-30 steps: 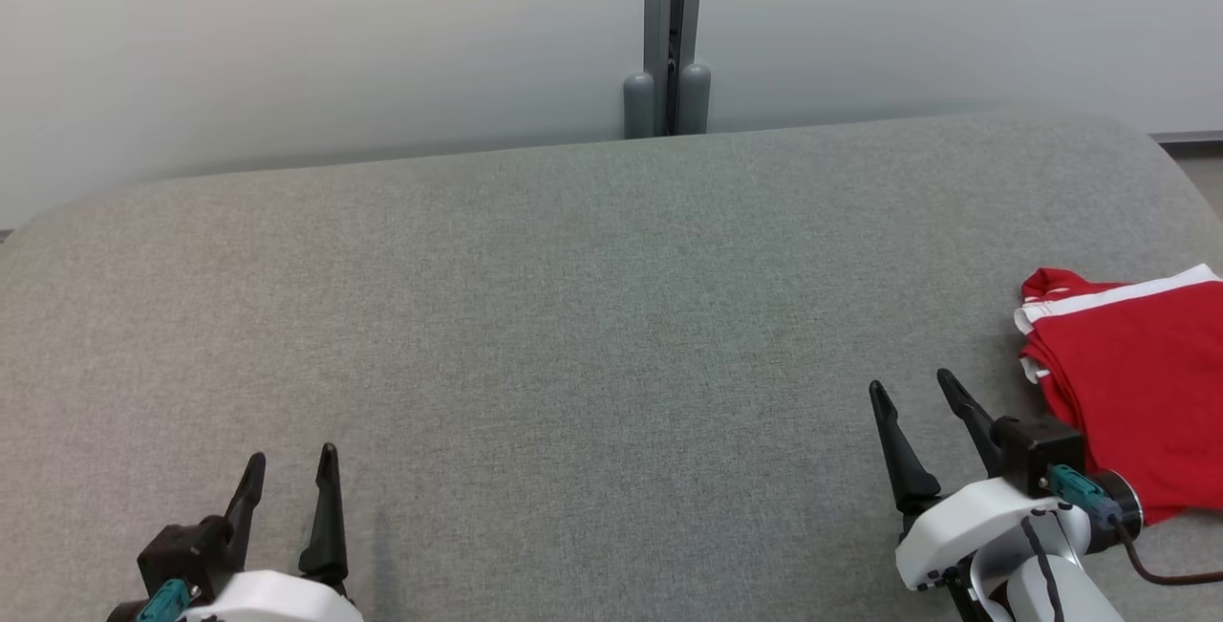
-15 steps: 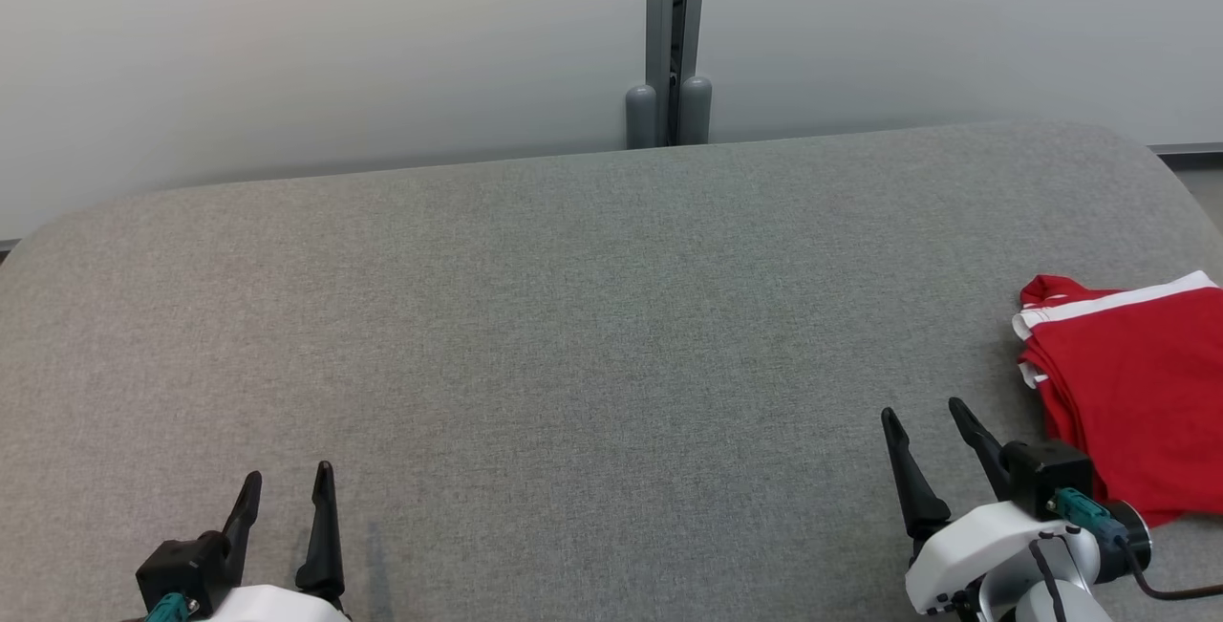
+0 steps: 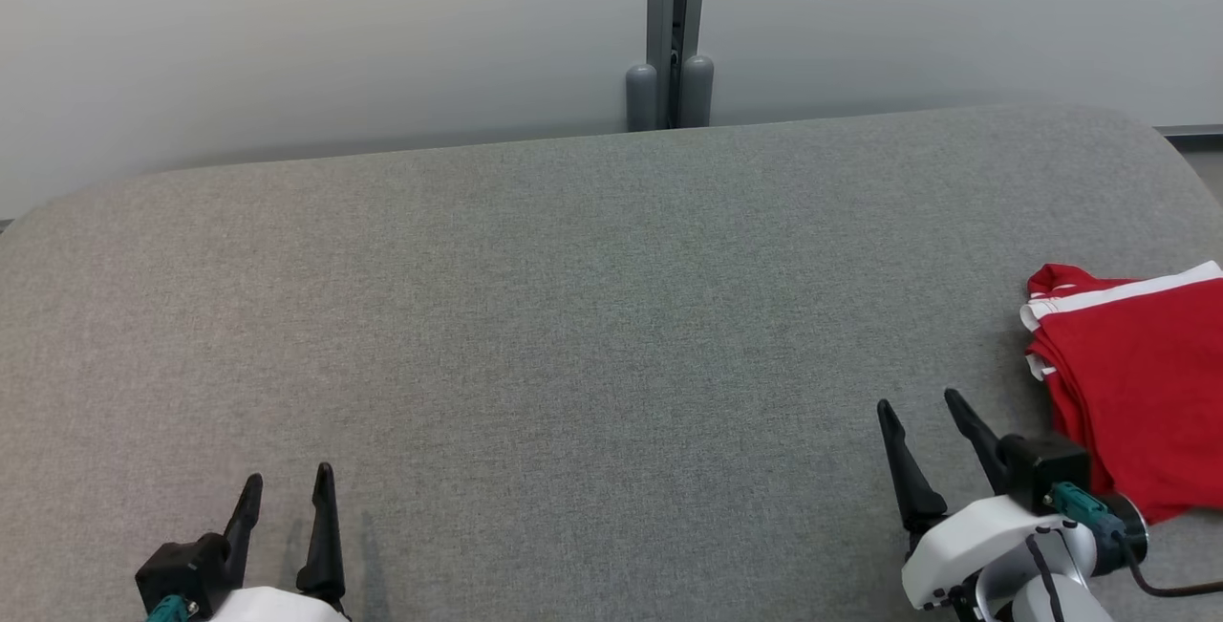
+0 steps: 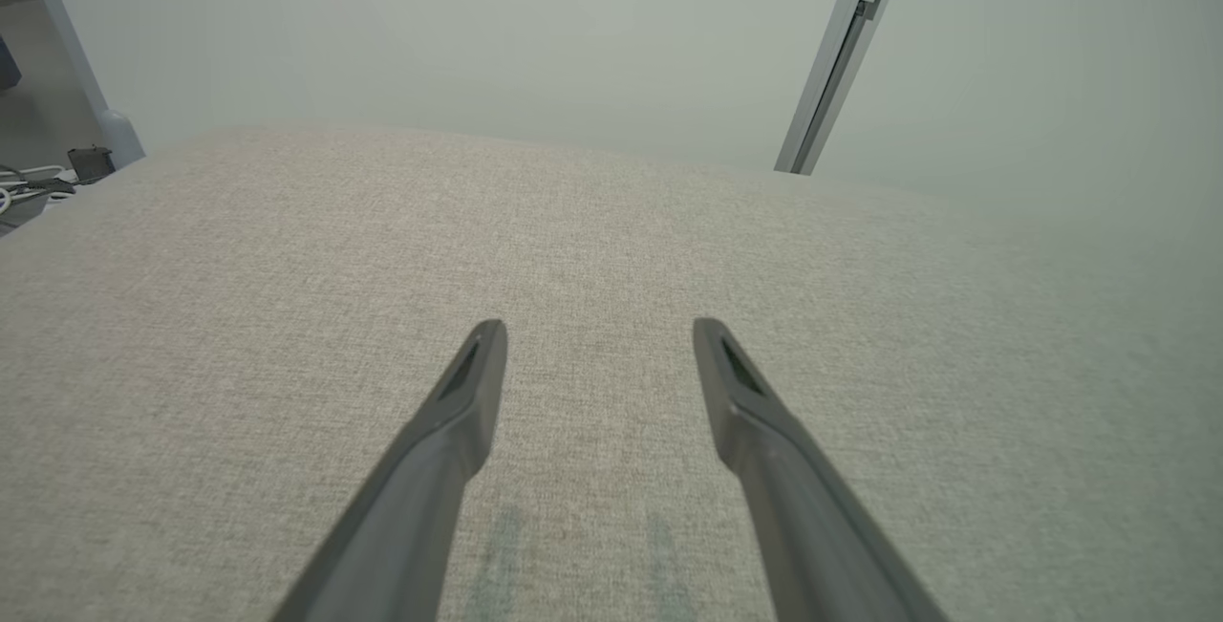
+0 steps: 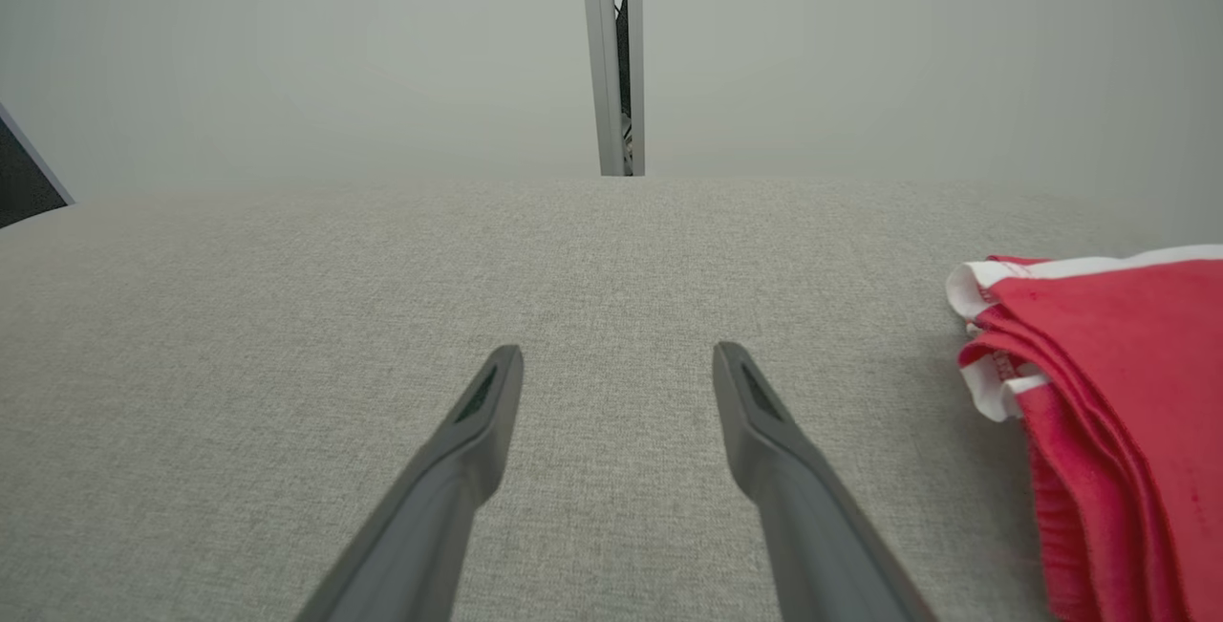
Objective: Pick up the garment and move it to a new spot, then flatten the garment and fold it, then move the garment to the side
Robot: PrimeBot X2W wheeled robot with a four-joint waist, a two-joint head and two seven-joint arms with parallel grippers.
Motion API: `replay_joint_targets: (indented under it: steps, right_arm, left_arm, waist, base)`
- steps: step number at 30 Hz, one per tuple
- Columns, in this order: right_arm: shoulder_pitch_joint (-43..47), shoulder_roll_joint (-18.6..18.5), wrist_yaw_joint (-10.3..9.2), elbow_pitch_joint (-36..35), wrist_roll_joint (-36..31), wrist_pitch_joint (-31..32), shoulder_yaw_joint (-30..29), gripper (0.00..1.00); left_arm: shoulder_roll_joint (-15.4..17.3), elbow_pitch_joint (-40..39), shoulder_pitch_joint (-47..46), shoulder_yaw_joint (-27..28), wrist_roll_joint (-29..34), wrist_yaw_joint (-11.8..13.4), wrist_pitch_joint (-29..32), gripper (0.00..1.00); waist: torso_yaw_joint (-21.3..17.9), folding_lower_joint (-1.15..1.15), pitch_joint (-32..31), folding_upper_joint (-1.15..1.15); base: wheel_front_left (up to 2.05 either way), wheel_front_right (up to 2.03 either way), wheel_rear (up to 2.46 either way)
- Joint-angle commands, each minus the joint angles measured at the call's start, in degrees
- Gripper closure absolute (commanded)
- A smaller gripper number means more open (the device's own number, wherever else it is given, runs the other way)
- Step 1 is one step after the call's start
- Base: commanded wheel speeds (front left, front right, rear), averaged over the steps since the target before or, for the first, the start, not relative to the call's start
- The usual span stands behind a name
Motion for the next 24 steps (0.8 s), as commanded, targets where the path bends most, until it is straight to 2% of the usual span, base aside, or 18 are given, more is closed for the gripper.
replay_joint_targets:
  steps: [1,8,9,13,24]
  right_arm:
    - [-0.11,-0.03,0.0,-0.12,-0.02,0.0,0.02,0.0]
    - [-0.08,-0.06,0.0,-0.18,-0.1,0.0,0.01,0.0]
    - [1.13,0.31,0.0,0.72,0.02,0.01,0.02,1.0]
    - [2.13,0.69,0.0,2.11,0.92,0.44,-0.36,1.0]
    - [2.66,0.56,0.0,-0.71,12.43,3.48,-2.22,1.0]
  left_arm:
    - [0.06,-0.12,-0.07,0.03,-0.01,0.0,0.0,0.0]
    - [0.09,-0.09,0.0,-0.05,-0.13,0.0,-0.01,0.0]
    - [-0.31,0.77,0.51,-0.09,-0.04,-0.01,0.03,1.0]
    - [-0.74,2.45,0.9,0.14,-0.85,-0.05,0.63,1.0]
    - [-0.58,0.73,-0.06,0.63,-11.59,-0.57,3.66,1.0]
  waist:
    - [0.03,0.0,-0.02,0.0]
    - [0.2,0.0,-0.09,0.0]
    - [0.21,0.0,-0.09,0.0]
    - [0.23,0.0,-0.12,0.0]
    - [0.47,0.0,-0.35,0.0]
  base:
    - [0.0,0.0,0.0]
    - [0.0,0.0,0.0]
    - [0.0,0.0,0.0]
    - [0.0,0.0,0.0]
    - [0.0,0.0,0.0]
